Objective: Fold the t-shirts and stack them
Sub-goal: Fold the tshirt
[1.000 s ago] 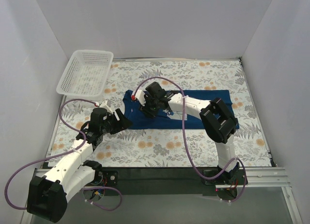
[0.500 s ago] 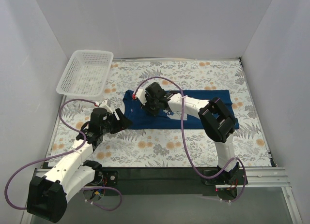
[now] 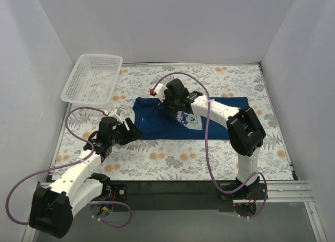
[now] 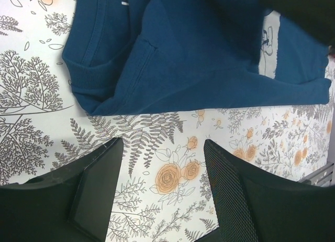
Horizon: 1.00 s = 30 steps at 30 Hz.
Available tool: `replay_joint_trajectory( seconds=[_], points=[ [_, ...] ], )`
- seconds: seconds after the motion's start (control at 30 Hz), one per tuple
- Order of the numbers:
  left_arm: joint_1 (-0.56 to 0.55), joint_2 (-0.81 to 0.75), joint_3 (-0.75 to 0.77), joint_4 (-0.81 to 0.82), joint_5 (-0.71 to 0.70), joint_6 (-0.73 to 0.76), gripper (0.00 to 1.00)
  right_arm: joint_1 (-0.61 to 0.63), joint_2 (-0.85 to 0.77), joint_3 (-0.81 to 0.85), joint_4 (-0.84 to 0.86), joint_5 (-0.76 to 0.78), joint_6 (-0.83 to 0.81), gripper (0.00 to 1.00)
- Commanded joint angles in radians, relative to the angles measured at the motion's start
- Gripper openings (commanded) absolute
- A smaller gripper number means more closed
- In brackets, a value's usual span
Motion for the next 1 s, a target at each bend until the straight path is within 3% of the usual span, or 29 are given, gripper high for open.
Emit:
replay_joint_trajectory(
  seconds=[0.0, 0.6, 0.73, 0.97],
  points=[
    [0.004, 0.015, 0.010, 0.020, -0.014, 0.023, 0.58, -0.072, -0.080, 0.001, 0.058, 0.040, 0.033, 0.01],
    [0.006, 0.070, 0.045, 0.034, -0.019, 0.061, 0.57, -0.160, -0.013, -0.051, 0.095, 0.210, 0.076, 0.01],
    [0.004, 0.089, 0.073, 0.031, -0.020, 0.084, 0.55, -0.168, 0.012, -0.041, 0.089, 0.230, 0.093, 0.14],
    [0.004, 0.110, 0.129, 0.023, -0.014, 0.132, 0.54, -0.221, 0.009, -0.029, 0.056, 0.267, 0.113, 0.25]
  ],
)
